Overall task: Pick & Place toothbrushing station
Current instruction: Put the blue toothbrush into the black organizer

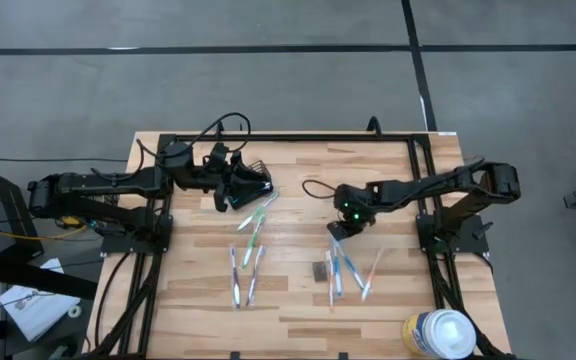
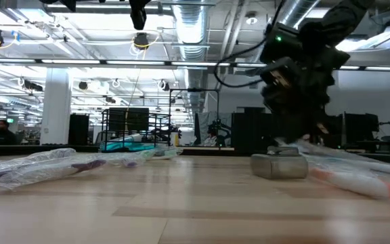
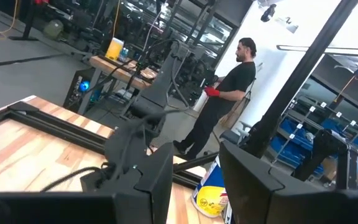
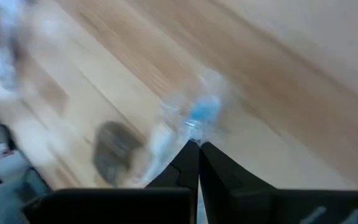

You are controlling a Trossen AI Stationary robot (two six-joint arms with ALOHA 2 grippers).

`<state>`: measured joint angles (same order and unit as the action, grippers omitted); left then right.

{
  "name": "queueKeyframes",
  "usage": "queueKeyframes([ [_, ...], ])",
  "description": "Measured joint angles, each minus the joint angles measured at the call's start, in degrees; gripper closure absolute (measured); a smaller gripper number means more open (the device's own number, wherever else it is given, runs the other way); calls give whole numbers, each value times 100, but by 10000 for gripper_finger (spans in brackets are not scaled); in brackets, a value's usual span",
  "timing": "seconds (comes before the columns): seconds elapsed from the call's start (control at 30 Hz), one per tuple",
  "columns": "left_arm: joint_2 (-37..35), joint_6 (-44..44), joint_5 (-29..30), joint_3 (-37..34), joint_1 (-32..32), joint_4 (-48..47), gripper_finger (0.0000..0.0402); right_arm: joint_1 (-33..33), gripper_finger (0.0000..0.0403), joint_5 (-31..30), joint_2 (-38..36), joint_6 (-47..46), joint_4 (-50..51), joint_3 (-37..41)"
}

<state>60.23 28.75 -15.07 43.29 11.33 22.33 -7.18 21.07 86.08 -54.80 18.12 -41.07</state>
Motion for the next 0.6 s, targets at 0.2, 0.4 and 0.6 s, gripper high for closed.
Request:
queueKeyframes([
  [0.2, -2, -18, 0, 0, 0, 12, 275, -371, 403, 170, 0, 498, -51, -516],
  [0.4, -2, -371, -22, 0, 219, 51, 275, -822, 403, 343, 0, 946, -40, -1097],
  [0.6, -178, -833, 1, -2, 1135, 43, 275, -1132, 403, 337, 0, 1421, -105, -1893],
])
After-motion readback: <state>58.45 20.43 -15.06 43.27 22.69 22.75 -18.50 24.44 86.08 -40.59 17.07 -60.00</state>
